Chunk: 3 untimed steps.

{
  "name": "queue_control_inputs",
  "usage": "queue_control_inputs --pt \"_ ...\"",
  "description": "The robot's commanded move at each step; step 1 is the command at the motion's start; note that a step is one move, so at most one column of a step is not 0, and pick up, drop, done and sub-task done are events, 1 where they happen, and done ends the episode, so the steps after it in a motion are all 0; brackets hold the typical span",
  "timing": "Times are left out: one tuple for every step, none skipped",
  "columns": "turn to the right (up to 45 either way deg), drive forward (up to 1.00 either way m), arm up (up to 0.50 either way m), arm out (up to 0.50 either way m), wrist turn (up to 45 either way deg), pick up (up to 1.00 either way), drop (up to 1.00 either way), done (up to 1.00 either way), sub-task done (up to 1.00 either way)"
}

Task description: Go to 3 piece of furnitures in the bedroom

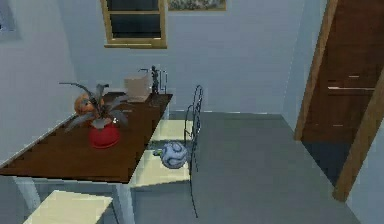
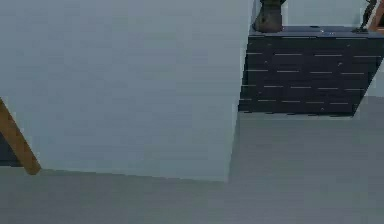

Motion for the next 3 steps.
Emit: queue_control_inputs --pt "-42.0 0.0 0.0 0.0 0.0 0.0 0.0 0.0 0.0" --pt "0.0 0.0 0.0 0.0 0.0 0.0 0.0 0.0 1.0" --pt "45.0 0.0 0.0 0.0 0.0 0.0 0.0 0.0 0.0"
